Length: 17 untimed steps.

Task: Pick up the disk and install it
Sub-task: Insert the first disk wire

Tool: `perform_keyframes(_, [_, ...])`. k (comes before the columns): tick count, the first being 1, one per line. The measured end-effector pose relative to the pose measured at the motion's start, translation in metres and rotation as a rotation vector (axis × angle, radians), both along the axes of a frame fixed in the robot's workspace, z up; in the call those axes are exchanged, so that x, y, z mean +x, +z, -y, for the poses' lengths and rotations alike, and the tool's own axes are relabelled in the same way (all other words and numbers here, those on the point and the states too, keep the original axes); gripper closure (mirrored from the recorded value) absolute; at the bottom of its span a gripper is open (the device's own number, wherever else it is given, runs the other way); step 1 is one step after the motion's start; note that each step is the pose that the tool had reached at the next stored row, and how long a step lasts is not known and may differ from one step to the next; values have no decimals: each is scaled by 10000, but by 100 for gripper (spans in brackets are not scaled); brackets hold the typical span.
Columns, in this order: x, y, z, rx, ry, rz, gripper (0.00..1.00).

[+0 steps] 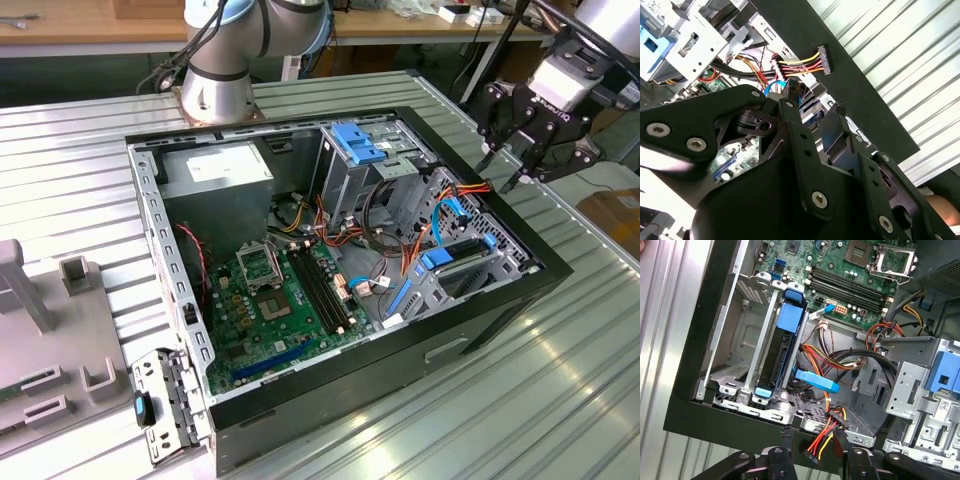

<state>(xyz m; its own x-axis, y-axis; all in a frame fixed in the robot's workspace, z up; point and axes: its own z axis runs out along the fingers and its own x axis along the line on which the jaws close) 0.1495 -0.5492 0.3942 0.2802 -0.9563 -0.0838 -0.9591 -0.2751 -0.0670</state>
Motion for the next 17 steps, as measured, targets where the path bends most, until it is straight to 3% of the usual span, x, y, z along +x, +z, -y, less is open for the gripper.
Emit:
perform_keyframes(2, [10,-10,0,-2,345,0,55])
perform_keyframes(5, [26,-29,0,-2,1243,1,55])
perform_keyframes(7, [33,-29,0,-1,1271,-1,55])
perform_keyframes(10, [121,-55,0,-7,1292,-1,55])
perform_keyframes(13, [188,-134,0,-40,1311,-4,55])
perform_keyframes(17, [201,-220,-1,-74,1374,-5,55])
